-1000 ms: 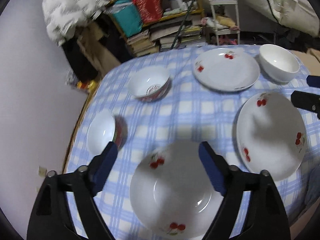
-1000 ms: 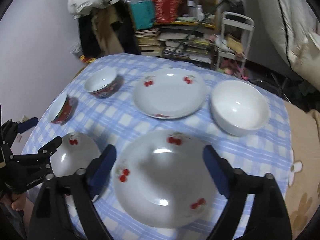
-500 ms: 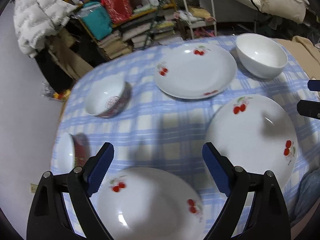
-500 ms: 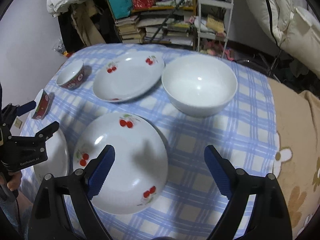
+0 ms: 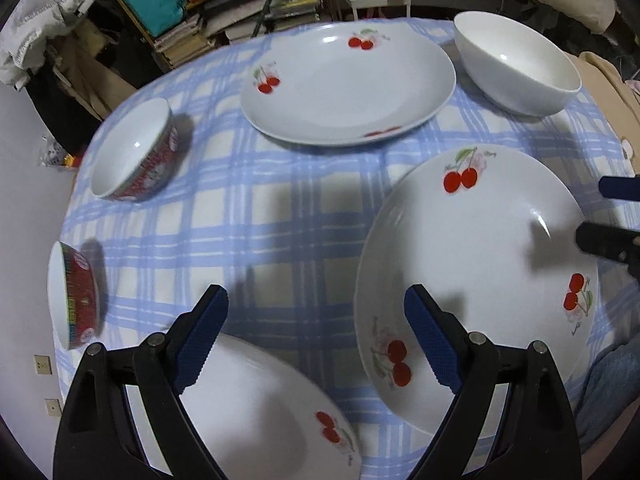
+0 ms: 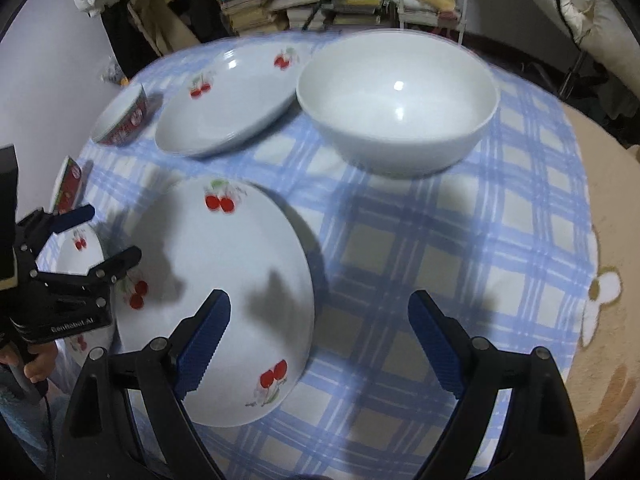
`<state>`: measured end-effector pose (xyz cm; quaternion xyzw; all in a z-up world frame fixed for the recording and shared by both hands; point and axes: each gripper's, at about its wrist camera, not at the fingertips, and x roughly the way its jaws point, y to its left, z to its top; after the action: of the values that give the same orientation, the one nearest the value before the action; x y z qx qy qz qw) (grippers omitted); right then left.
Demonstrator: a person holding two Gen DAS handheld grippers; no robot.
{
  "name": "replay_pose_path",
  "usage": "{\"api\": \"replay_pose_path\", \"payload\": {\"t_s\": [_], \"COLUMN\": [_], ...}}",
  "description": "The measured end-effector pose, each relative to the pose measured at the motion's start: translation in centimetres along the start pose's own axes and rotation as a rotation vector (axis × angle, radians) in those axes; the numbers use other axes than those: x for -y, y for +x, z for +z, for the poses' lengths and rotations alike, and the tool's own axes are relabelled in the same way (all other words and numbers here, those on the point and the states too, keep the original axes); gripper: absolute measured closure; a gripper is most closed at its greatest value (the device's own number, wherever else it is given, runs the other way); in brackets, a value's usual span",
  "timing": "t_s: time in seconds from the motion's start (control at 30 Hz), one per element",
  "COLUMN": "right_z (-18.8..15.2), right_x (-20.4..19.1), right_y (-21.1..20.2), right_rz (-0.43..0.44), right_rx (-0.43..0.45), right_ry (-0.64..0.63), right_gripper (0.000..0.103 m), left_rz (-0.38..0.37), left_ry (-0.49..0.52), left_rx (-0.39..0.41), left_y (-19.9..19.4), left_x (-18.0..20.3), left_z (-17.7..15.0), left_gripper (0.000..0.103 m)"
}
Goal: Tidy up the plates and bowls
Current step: 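Close both grippers on the rim of another cherry plate, then lift the held cherry plate with both grippers and carry it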
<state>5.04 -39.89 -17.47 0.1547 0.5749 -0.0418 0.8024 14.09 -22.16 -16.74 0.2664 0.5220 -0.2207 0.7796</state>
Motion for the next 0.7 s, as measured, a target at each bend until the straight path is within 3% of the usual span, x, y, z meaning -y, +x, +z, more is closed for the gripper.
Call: {"api": "replay_pose_path", "payload": {"t_s": [0.27, 0.4, 0.47, 0.53, 0.57, 0.63, 0.7], "right_z": [-0.2, -0.4, -0.5, -0.5, -0.5, -0.5, -0.5], "right_x": [-0.1, 0.0, 0.1, 0.1, 0.1, -0.1, -0.5], "right_y": [1.7, 2.0, 2.0, 2.0, 2.1, 2.2, 2.2], "right_rz": [-0.004, -0.028, -0.023, -0.030, -0.027, 0.014, 0.024], "right_rx": [-0.066, -0.086, -0.088, -0.092, -0.095, -0.101, -0.111], "right_ry": [-0.014, -0.017, -0.014, -0.014, -0.015, -0.020, -0.036], "right_gripper": [0.011, 0.028, 0.037, 0.055, 0.061, 0.078, 0.085], "left_rz": [-0.009, -0.037, -0.052, -0.058, -0.063, -0.101, -0.129], "left_ry": [0.060, 0.054, 0.052, 0.049, 0.045, 0.029, 0.022], "left_rx": [-0.021, -0.037, -0.037, -0.059, -0.069, -0.065, -0.064], "left_y": [0.6, 0.9, 0.8, 1.1, 1.3, 1.2, 1.0], "left_x": [1.3, 1.5, 1.6, 1.7, 1.8, 1.8, 2.0], "left_z": [0.0, -0.2, -0.3, -0.3, -0.3, -0.4, -0.5], "left_gripper": [0.014, 0.015, 0.026, 0.044, 0.048, 0.067, 0.078]}}
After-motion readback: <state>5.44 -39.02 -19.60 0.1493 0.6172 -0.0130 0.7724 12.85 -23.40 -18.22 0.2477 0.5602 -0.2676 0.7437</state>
